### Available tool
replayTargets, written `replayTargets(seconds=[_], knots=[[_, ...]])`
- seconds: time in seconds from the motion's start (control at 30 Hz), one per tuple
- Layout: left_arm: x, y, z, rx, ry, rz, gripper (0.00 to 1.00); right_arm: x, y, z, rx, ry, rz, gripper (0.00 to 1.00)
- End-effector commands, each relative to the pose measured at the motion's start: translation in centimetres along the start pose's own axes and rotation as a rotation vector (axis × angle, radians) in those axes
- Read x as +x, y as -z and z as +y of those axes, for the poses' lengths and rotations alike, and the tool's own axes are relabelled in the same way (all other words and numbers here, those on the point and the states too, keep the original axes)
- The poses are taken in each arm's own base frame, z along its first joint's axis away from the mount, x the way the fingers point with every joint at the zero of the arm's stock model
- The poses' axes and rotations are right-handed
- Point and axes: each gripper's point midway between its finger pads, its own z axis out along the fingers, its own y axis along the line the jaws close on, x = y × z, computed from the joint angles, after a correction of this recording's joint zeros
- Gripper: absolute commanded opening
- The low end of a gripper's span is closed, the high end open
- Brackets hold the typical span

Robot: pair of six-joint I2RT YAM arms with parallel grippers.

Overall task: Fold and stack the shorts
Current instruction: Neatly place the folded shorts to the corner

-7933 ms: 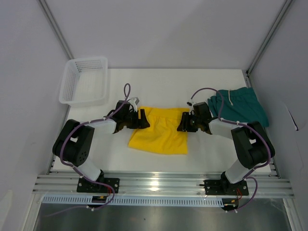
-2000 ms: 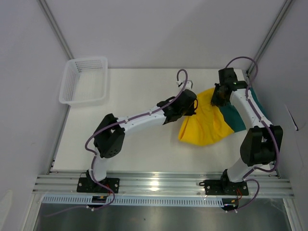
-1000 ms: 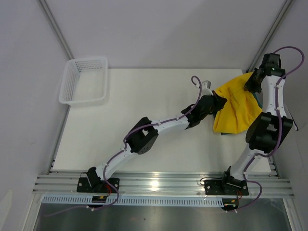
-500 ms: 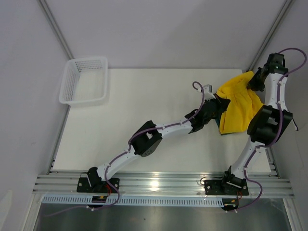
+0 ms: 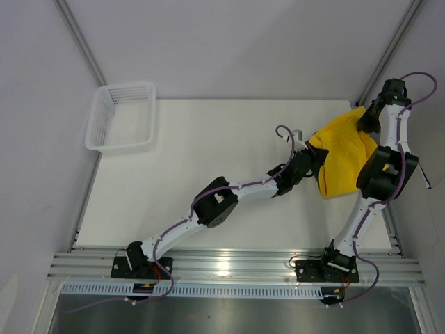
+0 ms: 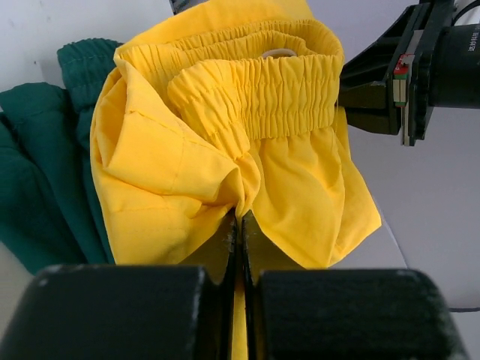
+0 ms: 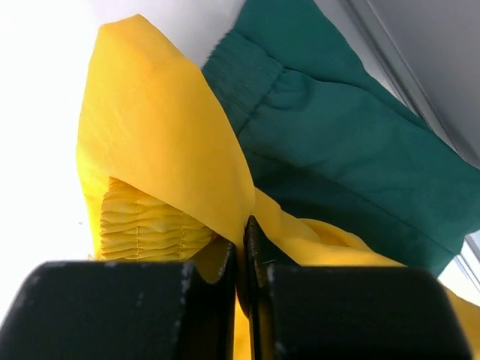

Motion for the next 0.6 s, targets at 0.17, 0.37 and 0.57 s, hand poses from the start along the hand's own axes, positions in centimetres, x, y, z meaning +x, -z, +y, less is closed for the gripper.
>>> replayTargets(seconds=[0.17,0.37,0.57], knots=[[-2.3,-0.3,-3.2,0.07,0.072,-0.023,0.9,-3.9,2.3,-1.1,0.06,-0.034,-0.159,0.43],[-5.5,0.7,-2.6,0.027,0.031,-0.034,0.99,-6.4,5.9,-0.5,0.047,-0.046,-0.255,0.62],[-8.6,2.6,-1.7,-0.026,-0.02,-0.058,0.99,-5.0,8.8,2.1,-0.137,-0.034,-0.266,0.59]])
